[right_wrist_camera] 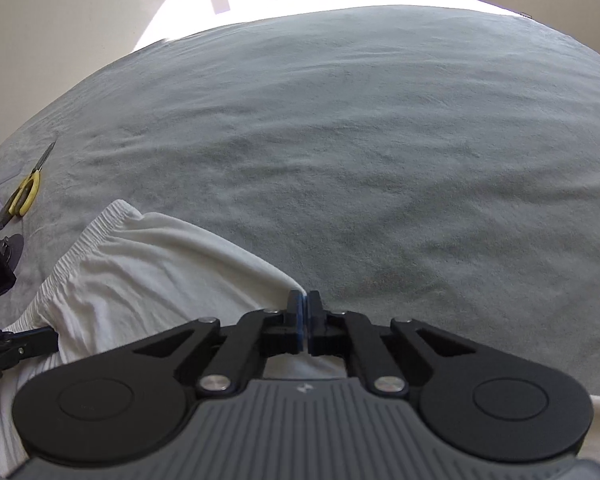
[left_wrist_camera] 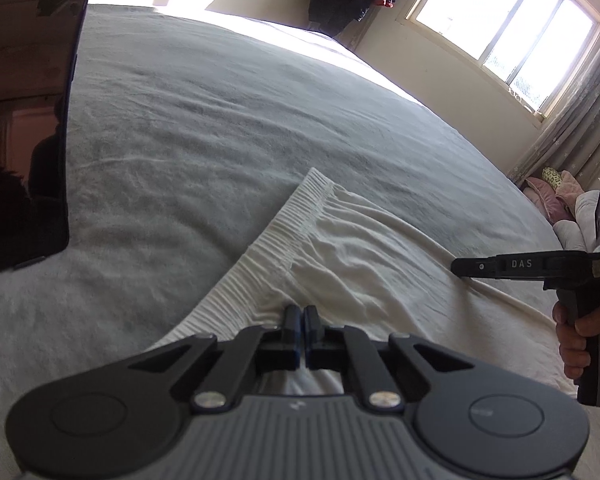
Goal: Fold clothes
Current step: 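Lift the waistband with both grippers and fold it over the legs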
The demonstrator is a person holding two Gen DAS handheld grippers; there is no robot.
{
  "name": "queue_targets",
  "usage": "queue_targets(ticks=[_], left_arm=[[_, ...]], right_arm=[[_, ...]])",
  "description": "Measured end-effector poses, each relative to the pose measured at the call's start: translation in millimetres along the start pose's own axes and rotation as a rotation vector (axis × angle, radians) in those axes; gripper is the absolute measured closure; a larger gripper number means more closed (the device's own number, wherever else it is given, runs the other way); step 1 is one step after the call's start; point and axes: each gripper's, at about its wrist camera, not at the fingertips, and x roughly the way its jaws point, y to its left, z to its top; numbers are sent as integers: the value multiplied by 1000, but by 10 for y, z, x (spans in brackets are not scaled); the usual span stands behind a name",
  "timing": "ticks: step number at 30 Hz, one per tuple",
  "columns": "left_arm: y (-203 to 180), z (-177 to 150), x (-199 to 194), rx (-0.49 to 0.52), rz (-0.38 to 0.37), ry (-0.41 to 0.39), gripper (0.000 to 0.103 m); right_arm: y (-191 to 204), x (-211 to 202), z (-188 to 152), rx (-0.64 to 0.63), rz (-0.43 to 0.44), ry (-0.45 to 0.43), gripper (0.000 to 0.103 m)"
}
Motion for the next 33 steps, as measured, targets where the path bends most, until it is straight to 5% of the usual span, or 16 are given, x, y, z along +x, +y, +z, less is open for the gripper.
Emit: queue_targets(ticks=[13,21,33], left_arm=[[-1,-2,28,-21,9,-15,99],[23,13,3,-44,2,-9,99],[258,-21,-507,-59,-71,79,94]], right_arm=[[538,-1327,-110,11,58,-127,99],[1114,-1791,-590,-19,140,-125,99],[1304,-1080,-1491,81,184,40,99]])
